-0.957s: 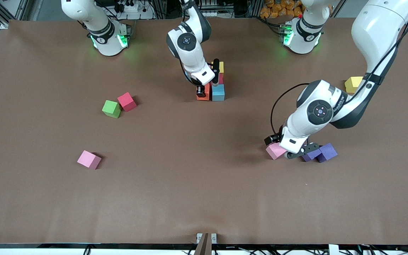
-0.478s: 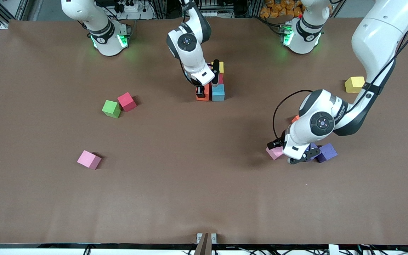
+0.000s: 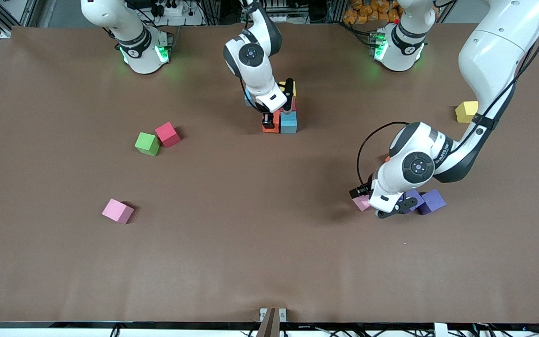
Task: Form number 2 with 11 blocks
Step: 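Grasp the pink cube with the left gripper while the right gripper withdraws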
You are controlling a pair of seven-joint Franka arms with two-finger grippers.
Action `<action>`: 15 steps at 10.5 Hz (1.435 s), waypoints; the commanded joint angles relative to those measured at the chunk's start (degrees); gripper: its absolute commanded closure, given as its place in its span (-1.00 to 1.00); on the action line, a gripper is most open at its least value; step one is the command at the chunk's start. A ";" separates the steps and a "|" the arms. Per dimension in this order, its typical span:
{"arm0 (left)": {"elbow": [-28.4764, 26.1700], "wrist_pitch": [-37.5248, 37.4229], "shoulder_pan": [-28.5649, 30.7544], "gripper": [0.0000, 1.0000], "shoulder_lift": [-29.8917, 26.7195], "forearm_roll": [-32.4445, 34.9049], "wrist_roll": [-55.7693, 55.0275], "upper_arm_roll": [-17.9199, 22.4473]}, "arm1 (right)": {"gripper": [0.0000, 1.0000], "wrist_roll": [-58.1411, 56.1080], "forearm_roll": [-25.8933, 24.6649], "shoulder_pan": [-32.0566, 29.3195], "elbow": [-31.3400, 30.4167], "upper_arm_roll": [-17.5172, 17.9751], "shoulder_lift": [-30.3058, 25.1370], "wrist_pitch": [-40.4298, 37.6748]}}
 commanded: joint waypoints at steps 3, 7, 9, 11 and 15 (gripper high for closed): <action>3.73 -1.22 -2.22 -1.00 2.44 1.16 -1.25 1.98 | 0.90 1.76 1.43 1.12 1.50 0.01 2.39 0.73; 4.61 -1.04 -2.31 -1.00 3.50 1.34 -1.08 2.16 | -1.00 0.98 1.43 1.03 1.68 0.01 2.30 1.00; 4.78 -0.95 -2.66 -1.00 4.02 1.42 -0.90 2.25 | -1.00 0.89 1.34 1.03 1.68 -0.07 2.21 1.00; 5.66 -0.78 -4.76 -1.00 4.64 1.42 -0.99 4.26 | -1.00 0.45 1.34 0.94 1.51 -0.08 1.69 0.91; 5.84 -0.78 -6.00 -1.00 4.82 1.42 -0.47 5.59 | -1.00 -4.28 1.25 -0.02 0.45 -2.87 -3.31 -4.60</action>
